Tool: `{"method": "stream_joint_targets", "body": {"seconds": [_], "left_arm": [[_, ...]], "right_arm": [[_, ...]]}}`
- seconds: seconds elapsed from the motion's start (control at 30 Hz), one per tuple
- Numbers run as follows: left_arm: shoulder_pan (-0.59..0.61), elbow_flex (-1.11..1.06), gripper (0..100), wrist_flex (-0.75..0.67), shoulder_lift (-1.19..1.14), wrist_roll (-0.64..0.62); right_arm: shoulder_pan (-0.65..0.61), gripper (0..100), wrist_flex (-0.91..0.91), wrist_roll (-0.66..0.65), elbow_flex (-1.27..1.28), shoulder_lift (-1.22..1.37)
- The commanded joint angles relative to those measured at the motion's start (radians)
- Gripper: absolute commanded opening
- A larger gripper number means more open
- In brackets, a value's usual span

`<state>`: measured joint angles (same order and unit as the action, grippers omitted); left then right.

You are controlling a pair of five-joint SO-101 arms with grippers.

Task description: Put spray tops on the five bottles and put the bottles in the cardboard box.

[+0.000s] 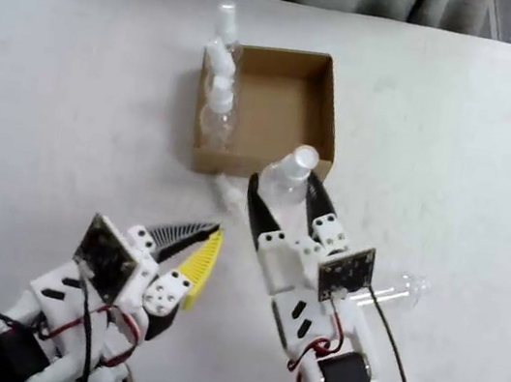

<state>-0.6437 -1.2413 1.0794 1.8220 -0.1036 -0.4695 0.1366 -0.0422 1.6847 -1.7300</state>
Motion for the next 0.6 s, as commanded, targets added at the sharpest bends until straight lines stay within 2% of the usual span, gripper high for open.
{"method": "stream_joint_targets", "body": {"seconds": [0.0, 0.2, 0.47, 0.57], "left_arm": [[-0.012, -0.025, 2, -0.031, 0.012, 0.012], [-0.012, -0.058, 2, -0.066, 0.010, 0.014], [-0.004, -0.350, 2, -0.394, 0.010, 0.014], [-0.004, -0.384, 2, -0.448, 0.010, 0.014]], "right_arm": [[0.016, 1.6, -0.050, 0.002, -0.034, -0.013], [0.015, 1.6, -0.045, 0.002, -0.152, -0.004], [0.015, 1.6, -0.053, 0.009, -0.384, 0.323], [0.001, 1.6, -0.053, 0.009, -0.462, 0.438]]}}
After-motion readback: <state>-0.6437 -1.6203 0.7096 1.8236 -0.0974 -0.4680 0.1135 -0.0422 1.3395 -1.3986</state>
